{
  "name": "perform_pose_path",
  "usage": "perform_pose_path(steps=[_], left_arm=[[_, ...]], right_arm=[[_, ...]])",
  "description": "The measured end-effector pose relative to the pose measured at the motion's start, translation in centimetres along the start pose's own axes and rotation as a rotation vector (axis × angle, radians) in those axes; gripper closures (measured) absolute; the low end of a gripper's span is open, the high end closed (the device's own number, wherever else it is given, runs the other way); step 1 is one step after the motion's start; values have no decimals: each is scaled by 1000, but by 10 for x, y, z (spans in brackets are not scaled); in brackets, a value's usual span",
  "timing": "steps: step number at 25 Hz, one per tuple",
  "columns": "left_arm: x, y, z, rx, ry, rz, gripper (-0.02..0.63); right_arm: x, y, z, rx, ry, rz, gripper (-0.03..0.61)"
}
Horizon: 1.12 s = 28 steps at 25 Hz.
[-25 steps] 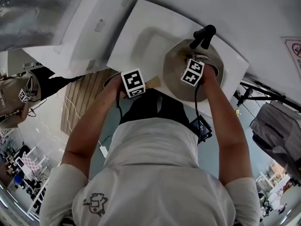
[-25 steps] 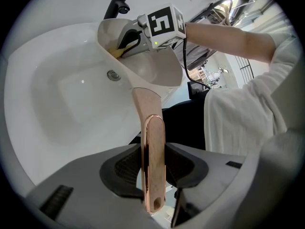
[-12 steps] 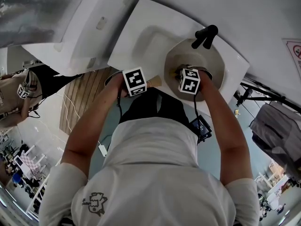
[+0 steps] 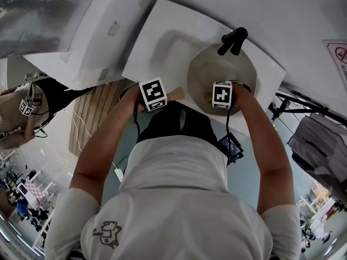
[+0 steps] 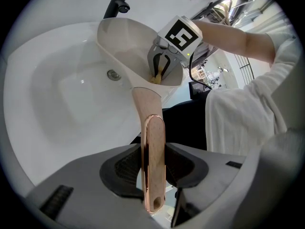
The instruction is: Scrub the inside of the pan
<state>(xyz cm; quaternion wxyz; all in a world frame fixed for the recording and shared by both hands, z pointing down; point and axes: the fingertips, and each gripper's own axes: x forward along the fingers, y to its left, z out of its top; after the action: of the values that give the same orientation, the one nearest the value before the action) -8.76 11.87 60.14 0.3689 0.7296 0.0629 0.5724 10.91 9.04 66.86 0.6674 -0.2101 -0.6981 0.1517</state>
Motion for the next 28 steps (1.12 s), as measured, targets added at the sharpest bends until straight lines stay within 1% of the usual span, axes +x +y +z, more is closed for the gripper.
perform_pose_path(steps=[3, 6, 8, 9, 11, 13, 15, 17, 19, 21, 23, 24, 26, 28], left_arm=[[0, 0, 0, -1, 5, -3, 463], [0, 0, 0, 1, 11, -8, 463], [0, 1, 1, 4, 15, -7, 463], [0, 1, 1, 5, 18, -5, 463], [0, 0, 1, 7, 21, -5, 465], [0, 0, 2, 9, 19, -6, 465], [0, 1, 2, 6, 17, -4, 465], [0, 1, 2, 4, 19, -2, 465], [0, 0, 2, 4, 23, 0, 465], [-1, 1, 2, 4, 25, 3, 465], [0, 1, 1, 3, 28, 6, 465], [0, 2, 1, 2, 30, 8, 465], [1, 3, 1, 0, 30, 9, 465], [2, 3, 2, 0, 28, 7, 465]], right_arm=[[-5, 0, -28, 46, 115, 11, 514], [-1, -8, -52, 29, 209, -8, 512], [-6, -21, -65, 32, 253, -66, 512], [-10, -31, -71, 37, 273, -113, 512], [-22, -57, -81, 52, 290, -239, 512], [-40, -88, -82, 88, 252, -394, 512], [-58, -116, -76, 133, 179, -543, 512], [-68, -133, -64, 156, 107, -642, 512], [-71, -139, -45, 146, 36, -691, 511], [-70, -137, -20, 121, -52, -690, 512], [-63, -125, 10, 78, -137, -643, 511], [-58, -117, 23, 49, -163, -616, 512], [-46, -98, 41, -1, -189, -557, 512], [-33, -78, 49, -30, -193, -493, 512]])
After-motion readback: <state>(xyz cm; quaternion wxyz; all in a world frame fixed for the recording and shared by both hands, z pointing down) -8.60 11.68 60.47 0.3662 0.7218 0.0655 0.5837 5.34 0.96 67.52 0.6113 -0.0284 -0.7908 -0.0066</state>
